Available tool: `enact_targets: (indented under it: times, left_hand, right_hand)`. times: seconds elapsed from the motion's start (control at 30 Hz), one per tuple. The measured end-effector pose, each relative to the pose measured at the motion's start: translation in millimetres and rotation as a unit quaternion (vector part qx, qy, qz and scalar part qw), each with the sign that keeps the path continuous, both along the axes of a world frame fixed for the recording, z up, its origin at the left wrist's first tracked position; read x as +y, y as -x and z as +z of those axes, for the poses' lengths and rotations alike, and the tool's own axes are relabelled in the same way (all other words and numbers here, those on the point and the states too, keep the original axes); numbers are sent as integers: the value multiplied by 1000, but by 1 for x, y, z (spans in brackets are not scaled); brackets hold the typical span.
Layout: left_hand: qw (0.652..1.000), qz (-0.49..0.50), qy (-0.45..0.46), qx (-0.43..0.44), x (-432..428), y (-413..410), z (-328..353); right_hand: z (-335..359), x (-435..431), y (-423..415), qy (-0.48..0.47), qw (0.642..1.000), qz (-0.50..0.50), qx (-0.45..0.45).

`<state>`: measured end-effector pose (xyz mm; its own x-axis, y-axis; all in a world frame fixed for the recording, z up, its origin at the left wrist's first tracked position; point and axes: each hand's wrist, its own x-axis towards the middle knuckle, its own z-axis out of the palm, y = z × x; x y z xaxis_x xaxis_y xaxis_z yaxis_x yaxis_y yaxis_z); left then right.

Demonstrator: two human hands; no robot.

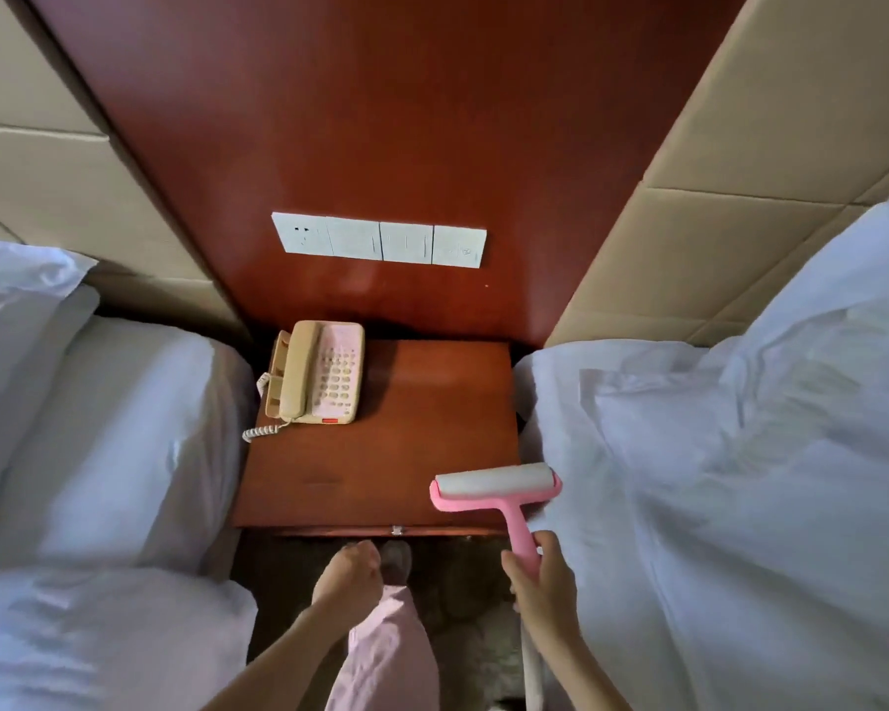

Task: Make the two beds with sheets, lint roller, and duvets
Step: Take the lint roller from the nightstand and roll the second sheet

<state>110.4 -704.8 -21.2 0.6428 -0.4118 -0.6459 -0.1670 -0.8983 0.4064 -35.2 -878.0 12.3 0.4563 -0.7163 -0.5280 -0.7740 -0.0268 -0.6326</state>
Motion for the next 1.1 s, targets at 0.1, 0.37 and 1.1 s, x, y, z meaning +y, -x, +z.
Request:
enact_targets:
  times: [0.1, 0.37, 1.1]
  left_hand:
    - [999, -27, -24, 6, -14, -61, -24]
    - [995, -58, -43, 68, -7, -155, -96]
    - [990, -87, -73, 86, 5, -170, -114]
  right_hand:
    - [-38, -11, -60, 0, 999, -38, 13]
    - [-117, -44, -195, 0, 999, -51, 18]
    - [-181, -52, -215, -132, 955, 52, 263]
